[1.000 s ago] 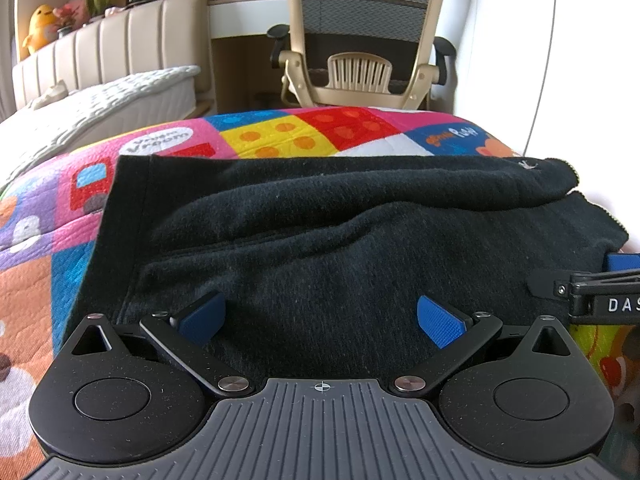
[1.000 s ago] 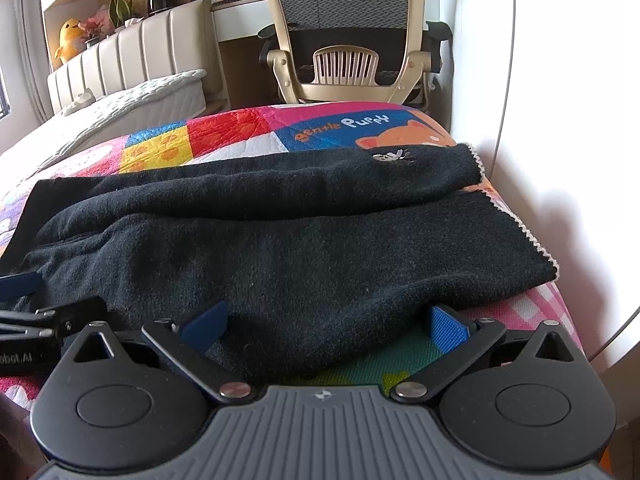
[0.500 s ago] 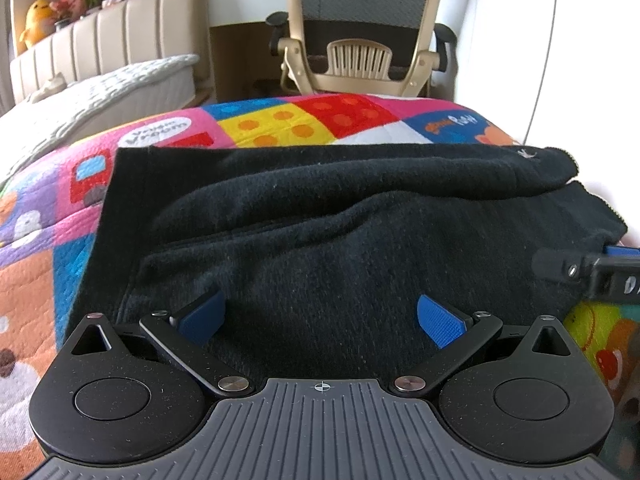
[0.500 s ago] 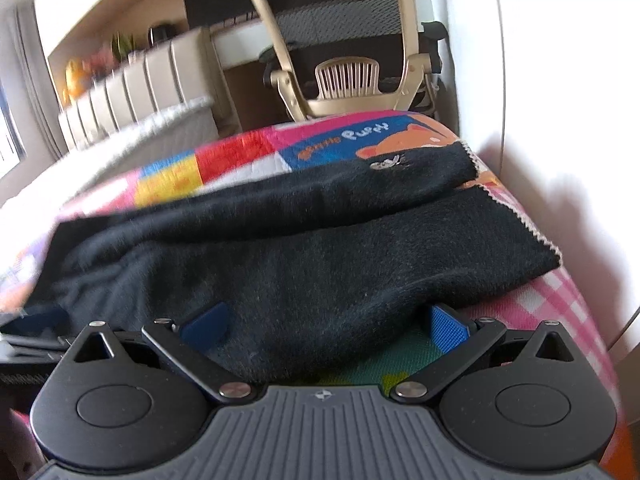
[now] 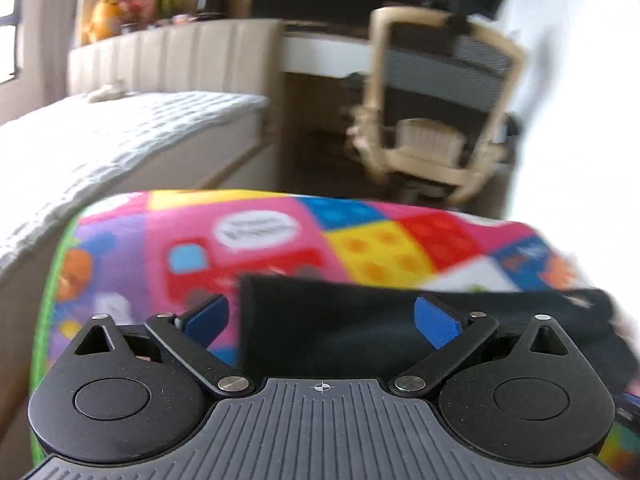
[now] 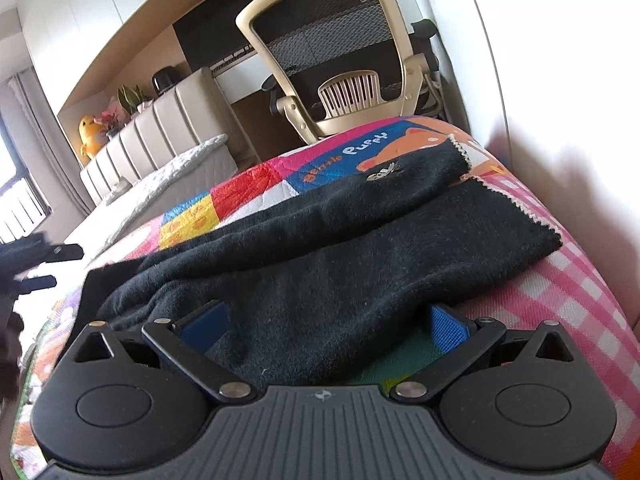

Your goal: Fold clothes

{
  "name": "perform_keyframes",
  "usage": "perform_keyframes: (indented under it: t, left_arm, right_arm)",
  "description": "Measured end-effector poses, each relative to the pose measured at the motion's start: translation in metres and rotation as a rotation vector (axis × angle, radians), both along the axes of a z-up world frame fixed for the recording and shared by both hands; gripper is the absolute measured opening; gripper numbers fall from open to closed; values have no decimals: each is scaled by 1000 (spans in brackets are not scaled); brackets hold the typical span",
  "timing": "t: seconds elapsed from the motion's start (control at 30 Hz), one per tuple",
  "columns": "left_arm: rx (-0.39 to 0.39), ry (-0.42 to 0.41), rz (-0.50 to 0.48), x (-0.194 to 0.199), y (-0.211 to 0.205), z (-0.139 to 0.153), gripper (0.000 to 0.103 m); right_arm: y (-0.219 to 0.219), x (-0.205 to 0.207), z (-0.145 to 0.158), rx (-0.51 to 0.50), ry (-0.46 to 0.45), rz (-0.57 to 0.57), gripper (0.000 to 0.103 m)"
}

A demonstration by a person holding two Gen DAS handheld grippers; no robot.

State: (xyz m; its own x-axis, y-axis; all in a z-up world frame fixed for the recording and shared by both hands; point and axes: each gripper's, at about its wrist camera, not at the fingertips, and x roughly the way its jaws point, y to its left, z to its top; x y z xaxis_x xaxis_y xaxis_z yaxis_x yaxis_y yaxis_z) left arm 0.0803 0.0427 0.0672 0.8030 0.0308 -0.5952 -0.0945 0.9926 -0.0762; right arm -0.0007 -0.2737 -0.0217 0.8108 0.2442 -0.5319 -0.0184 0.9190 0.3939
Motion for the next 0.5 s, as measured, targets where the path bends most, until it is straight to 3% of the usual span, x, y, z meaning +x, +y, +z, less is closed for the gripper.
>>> perform_keyframes:
  t: [0.1,0.17,0.27,0.33,0.37,0.5]
  left_arm:
    - [-41,71,81,33,17,-14,87]
    - [-105,136,126,53,28,-28,93]
    - [-143,184,145,71,35,-45,90]
    - [-124,178,114,74,32,-50,80]
    - [-116,175,97,75,29,-51,62]
    - [-98,150,37,68,25,-46,43]
  right_arm:
    - [1,0,0,-8,2,0,103]
    - [1,0,0,-8,2,0,103]
    - [3,1,0,-21,6,1,103]
    - [4,1,1,-29,11,3,103]
    - [4,2,2,-33,16,6,103]
    - [-3,9,27,-137,-42,-34,103]
